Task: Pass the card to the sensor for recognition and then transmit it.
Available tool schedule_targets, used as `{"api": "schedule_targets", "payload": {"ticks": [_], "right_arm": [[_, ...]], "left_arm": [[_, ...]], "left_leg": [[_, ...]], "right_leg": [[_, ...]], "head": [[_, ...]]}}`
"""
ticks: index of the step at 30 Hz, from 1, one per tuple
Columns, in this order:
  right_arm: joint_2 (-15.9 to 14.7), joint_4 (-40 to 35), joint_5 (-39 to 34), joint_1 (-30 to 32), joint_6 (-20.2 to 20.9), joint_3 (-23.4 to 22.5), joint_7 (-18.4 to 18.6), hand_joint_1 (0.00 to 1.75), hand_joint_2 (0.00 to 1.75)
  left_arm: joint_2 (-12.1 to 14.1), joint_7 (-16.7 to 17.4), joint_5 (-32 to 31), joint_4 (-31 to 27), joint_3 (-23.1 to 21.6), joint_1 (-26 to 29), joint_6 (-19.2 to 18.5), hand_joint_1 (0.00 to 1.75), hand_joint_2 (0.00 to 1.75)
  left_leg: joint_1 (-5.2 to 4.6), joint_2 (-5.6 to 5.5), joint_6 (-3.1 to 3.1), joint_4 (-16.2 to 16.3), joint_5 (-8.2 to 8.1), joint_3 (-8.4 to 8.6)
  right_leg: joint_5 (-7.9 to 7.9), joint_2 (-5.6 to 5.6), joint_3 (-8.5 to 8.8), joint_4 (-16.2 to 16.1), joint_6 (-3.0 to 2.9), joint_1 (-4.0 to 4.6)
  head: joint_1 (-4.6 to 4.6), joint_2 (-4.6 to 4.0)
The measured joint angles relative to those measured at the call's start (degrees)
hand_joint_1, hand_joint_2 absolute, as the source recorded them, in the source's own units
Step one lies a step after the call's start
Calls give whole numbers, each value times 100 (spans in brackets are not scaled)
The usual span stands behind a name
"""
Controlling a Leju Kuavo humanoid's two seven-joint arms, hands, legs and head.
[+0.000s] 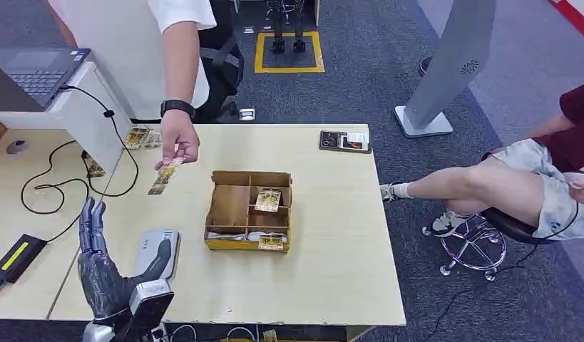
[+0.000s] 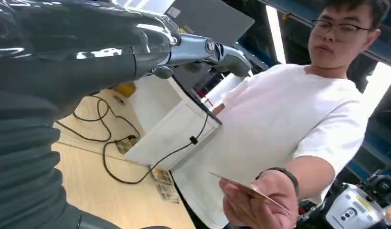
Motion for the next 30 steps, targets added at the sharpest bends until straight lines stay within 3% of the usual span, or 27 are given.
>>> {"api": "schedule_targets", "payload": {"ticks": [7, 11, 17, 19, 20, 30], "right_arm": [[9, 2, 0, -1, -17, 0, -2, 0, 175], [11, 2, 0, -2, 2, 0, -2, 0, 175], [11, 2, 4, -17, 35, 94, 22, 0, 175], [11, 2, 7, -20, 35, 133, 33, 0, 175], [11, 0, 7, -25, 35, 155, 37, 0, 175], [9, -33, 9, -52, 15, 326, 87, 0, 175]], "left_arm": [[-81, -11, 9, -42, 68, 55, 0, 0, 175], [-151, -94, -555, -41, 158, 37, 0, 0, 175], [-151, -46, -925, -28, 160, -225, -2, 0, 175], [-149, 41, -1085, 4, 160, -312, -2, 37, 175], [-144, 88, -1183, 35, 160, -366, -2, 175, 175], [-98, 395, -1628, 417, 160, -784, -2, 175, 175]], "left_leg": [[0, 0, 0, 0, 0, 0], [0, 0, 0, 0, 0, 2], [0, 1, 0, 0, 2, 3], [0, 0, 0, 0, 2, 3], [0, 0, 0, 0, 2, 3], [0, 0, 0, 1, 2, 3]], "right_leg": [[0, 0, 0, 0, 0, 0], [0, 0, 0, 0, 0, 0], [2, 1, 0, 0, -1, 0], [2, 1, 0, 0, -1, 0], [2, 0, 1, 0, -1, 0], [2, 1, 0, 0, 0, 0]], "head": [[0, 0], [0, 0], [-2, 0], [0, 0], [0, 0], [0, 0]]}}
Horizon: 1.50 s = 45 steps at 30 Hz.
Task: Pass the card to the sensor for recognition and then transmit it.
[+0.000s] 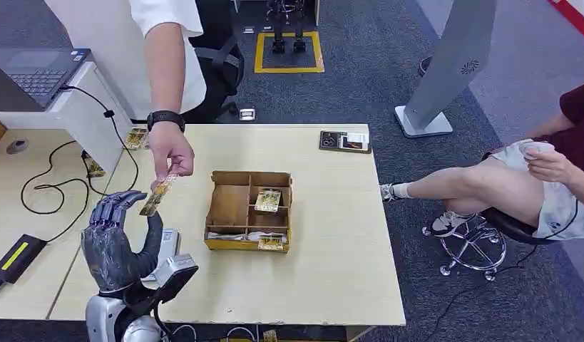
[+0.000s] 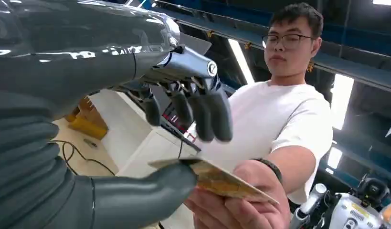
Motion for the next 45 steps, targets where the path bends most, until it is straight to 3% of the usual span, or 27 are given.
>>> {"api": "schedule_targets", "payload": {"ticks": [29, 45], "right_arm": [[-2, -22, -2, -9, -15, 171, 41, 0, 175], [-59, -142, 109, -19, -81, 175, 33, 0, 175]], "left_arm": [[-114, -148, 22, 221, 88, -130, 4, 175, 175], [-4, 907, -1109, 1010, 717, -377, 4, 175, 175]], "left_leg": [[0, 0, 0, 0, 0, 0], [0, 0, 0, 0, 0, 0]], "right_leg": [[0, 1, 0, 0, 0, 0], [0, 1, 1, 0, 0, 0]], "head": [[0, 0], [0, 0]]}}
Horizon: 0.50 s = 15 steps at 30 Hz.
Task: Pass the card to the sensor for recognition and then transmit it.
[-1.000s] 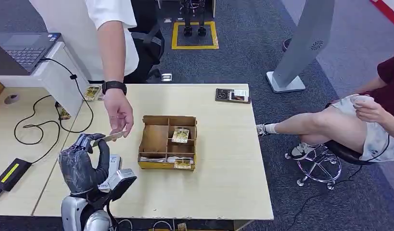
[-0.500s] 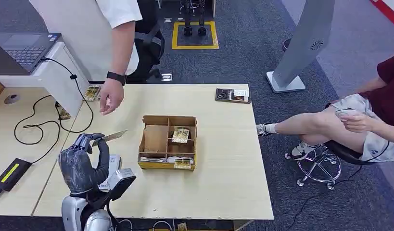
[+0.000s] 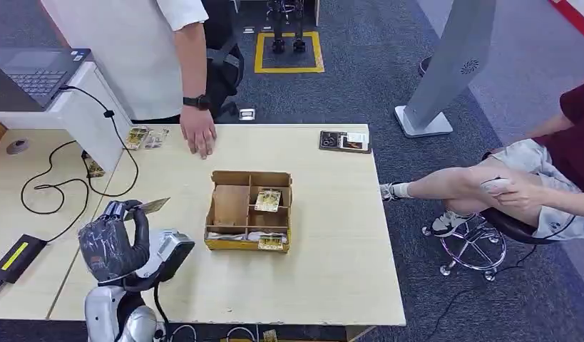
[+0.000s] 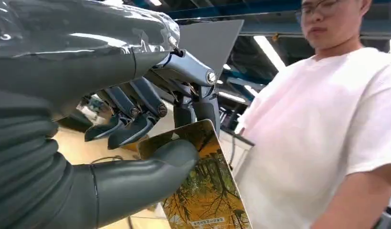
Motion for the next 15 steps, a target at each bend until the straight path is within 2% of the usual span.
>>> {"api": "schedule_targets", "payload": {"ticks": [4, 6, 10, 15], "right_arm": [[-33, -48, 61, 3, -11, 0, -20, 0, 175], [-46, -66, 59, 3, -7, 0, -50, 0, 175], [-57, -74, 39, 4, -2, 0, -70, 0, 175], [-63, -81, 39, 5, -2, 0, -72, 0, 175]], "left_arm": [[179, 595, -285, 295, -2, -47, -4, 175, 175], [293, 739, -366, 409, -6, -47, -17, 175, 175], [428, 882, -418, 562, -24, -11, -70, 175, 175], [514, 882, -420, 671, -37, -1, -79, 175, 175]], "left_leg": [[0, 3, 0, 0, 0, 1], [0, 1, 0, 0, 0, 1], [0, 2, 0, 0, 0, 0], [0, 1, 0, 0, 0, 0]], "right_leg": [[0, 4, -2, 0, 0, 0], [0, 2, -2, 0, 0, 0], [0, 3, -2, 0, 0, 0], [0, 2, -2, 0, 0, 0]], "head": [[-2, 0], [-2, 0], [-2, 0], [0, 0]]}}
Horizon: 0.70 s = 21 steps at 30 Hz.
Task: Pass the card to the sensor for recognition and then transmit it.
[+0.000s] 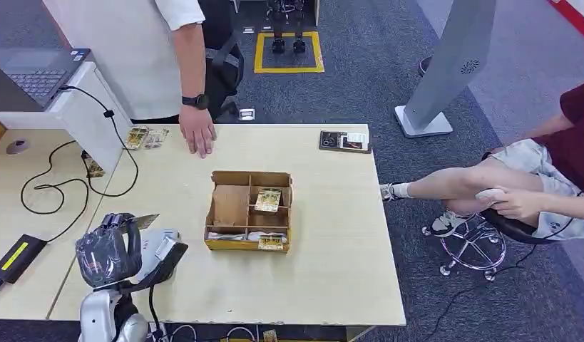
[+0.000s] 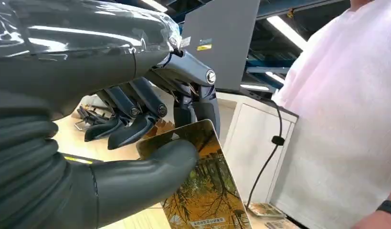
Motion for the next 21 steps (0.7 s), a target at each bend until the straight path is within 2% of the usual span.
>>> {"api": "schedule_targets", "payload": {"ticks": [2, 9, 14, 20, 21], "right_arm": [[0, 0, -15, 0, 0, 0, -7, 0, 175], [-2, 7, -103, 4, 53, 0, -46, 0, 175], [-2, 20, -107, 4, 94, 0, -46, 0, 175], [-2, 37, -107, 8, 112, 0, -44, 0, 175], [-2, 41, -107, 7, 120, 0, -42, 0, 175]], "left_arm": [[24, 51, -44, 33, -28, 3, -132, 175, 175], [225, 551, -284, 282, -348, 2, -1177, 175, 175], [354, 619, -184, 356, -606, -173, -1865, 175, 175], [437, 630, -127, 435, -839, -253, -2079, 175, 175], [446, 658, -96, 441, -881, -281, -2211, 175, 175]], "left_leg": [[0, 0, 0, 0, 0, 0], [0, 0, 0, 0, 0, 1], [0, -6, 0, -1, 0, 9], [0, -3, 1, -1, 2, 25], [0, -4, 3, -1, 4, 28]], "right_leg": [[0, 0, 0, 0, 0, 0], [0, 0, -1, 0, 0, 0], [0, -8, 14, 0, 0, 0], [1, -3, 25, 0, 0, 0], [0, -5, 30, 0, 0, 0]], "head": [[0, 0], [0, 0], [0, 0], [0, 0], [0, 0]]}}
